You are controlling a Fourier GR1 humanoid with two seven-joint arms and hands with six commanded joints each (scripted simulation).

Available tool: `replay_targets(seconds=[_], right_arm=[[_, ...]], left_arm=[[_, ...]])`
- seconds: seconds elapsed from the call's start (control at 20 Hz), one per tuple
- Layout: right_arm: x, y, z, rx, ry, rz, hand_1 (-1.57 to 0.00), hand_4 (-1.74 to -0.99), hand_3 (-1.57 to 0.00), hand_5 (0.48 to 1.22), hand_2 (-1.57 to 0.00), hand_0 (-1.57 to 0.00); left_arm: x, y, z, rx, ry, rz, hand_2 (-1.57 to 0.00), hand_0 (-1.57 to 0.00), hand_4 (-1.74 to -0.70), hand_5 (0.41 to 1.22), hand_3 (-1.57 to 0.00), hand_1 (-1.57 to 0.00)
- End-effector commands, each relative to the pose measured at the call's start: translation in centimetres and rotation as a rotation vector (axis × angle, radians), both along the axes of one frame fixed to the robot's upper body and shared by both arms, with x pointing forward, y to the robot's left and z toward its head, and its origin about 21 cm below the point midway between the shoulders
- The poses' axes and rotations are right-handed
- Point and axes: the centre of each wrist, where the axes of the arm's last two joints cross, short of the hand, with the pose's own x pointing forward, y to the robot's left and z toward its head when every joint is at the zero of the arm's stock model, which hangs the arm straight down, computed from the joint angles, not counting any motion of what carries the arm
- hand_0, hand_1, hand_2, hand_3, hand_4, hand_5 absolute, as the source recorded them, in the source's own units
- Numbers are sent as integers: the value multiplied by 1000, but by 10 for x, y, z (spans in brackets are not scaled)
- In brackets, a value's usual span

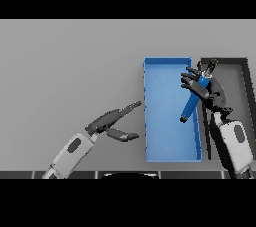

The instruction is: Pick up the blue pipe and place it into the blue bin.

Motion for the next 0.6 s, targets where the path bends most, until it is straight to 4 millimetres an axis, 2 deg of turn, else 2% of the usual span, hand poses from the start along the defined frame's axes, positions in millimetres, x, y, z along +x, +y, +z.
replay_targets(seconds=[0.0,0.15,0.2,0.25,0.3,0.4,0.5,0.55], right_arm=[[-4,3,-7,0,37,-3,-1571,-1694,-1571,1124,-1571,-1571],[-12,0,-36,-30,154,4,-1571,-1591,-1571,1114,-1571,-1571],[-15,1,-45,-47,218,3,-1571,-1599,-1330,1110,-1571,-1571],[-17,1,-52,-51,275,-6,-1459,-1547,-1122,1133,-1393,-1563],[-17,0,-54,-47,303,-8,-1167,-1503,-897,1150,-1114,-1306],[-16,0,-64,-43,393,-11,-746,-1392,-574,1176,-712,-836],[-16,3,-65,-56,439,32,-477,-1285,-367,1141,-456,-534],[-16,5,-66,-74,453,52,-382,-1242,-293,1081,-364,-427]], left_arm=[[-2,-2,0,-2,2,-1,1,1,-881,463,1,1],[-3,0,-1,-6,8,11,1,1,-884,460,1,1],[-4,-1,-1,-4,9,8,1,1,-885,457,1,1],[-2,0,2,-4,6,6,1,1,-886,455,1,1],[-3,-2,2,-3,8,7,1,1,-886,453,1,1],[-1,-1,4,-3,0,12,1,1,-885,453,1,1],[-3,-1,3,-1,7,9,1,1,-888,453,1,1],[-2,1,3,5,10,12,1,1,-889,453,1,1]])
